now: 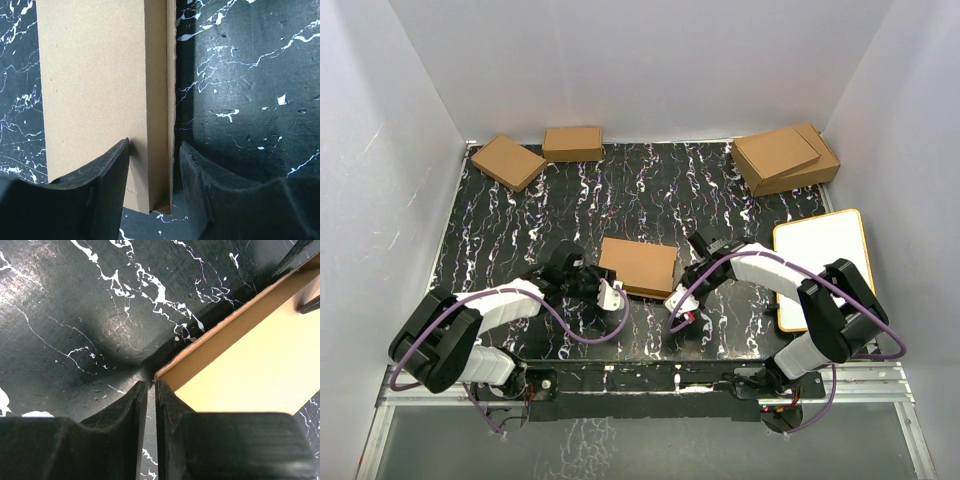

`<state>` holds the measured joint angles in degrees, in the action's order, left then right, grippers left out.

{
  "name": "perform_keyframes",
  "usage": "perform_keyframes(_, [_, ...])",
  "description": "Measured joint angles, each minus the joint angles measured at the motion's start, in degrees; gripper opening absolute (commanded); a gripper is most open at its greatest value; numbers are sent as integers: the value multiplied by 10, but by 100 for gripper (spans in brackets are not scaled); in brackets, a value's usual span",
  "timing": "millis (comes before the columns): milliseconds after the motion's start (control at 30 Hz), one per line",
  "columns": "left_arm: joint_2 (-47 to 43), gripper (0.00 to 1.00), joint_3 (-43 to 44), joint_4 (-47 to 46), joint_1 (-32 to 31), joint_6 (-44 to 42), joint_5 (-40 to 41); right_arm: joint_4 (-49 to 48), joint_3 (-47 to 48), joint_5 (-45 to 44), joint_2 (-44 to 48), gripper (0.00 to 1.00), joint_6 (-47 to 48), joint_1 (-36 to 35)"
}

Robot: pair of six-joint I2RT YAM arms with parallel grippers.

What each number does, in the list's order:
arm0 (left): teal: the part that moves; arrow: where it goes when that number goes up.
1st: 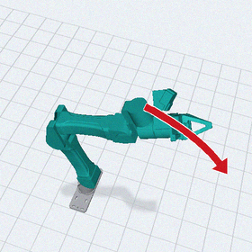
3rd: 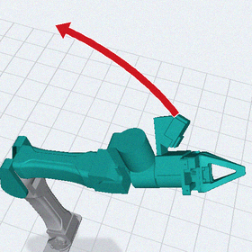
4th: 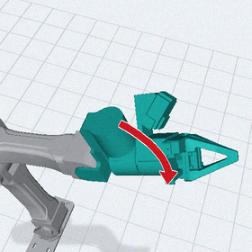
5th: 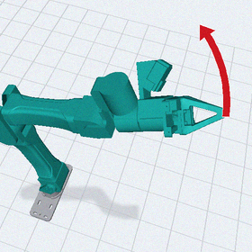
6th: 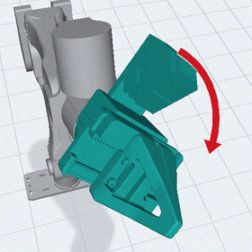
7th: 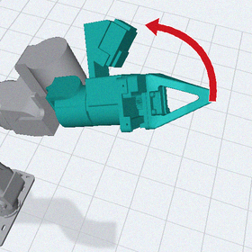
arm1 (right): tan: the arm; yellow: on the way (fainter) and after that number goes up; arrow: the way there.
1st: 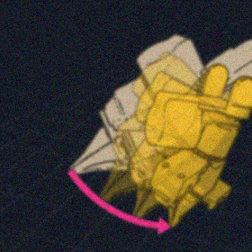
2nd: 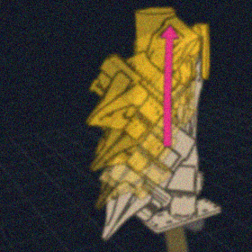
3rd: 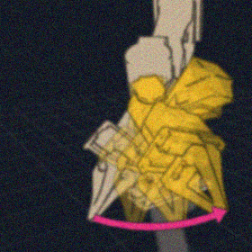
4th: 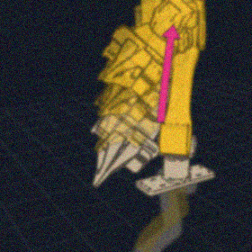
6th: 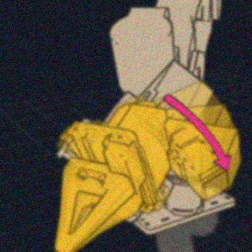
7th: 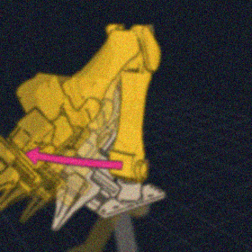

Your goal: Fold the paper box

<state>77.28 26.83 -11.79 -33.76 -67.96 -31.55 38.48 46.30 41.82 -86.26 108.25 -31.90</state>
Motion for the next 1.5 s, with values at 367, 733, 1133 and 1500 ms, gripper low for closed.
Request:
perform_keyframes(367, [0, 42, 0, 0, 0, 0, 0, -7, 0, -14, 0, 12, -2, -16])
perform_keyframes(733, [0, 42, 0, 0, 0, 0, 0, 1, 4, -16, 1, 19, -8, -19])
perform_keyframes(1133, [0, 42, 0, 0, 0, -2, 0, 21, 26, -12, 1, 25, -4, -22])
perform_keyframes(1500, [0, 42, 0, 0, 0, -2, 0, 18, 26, -35, 0, 24, -6, -22])
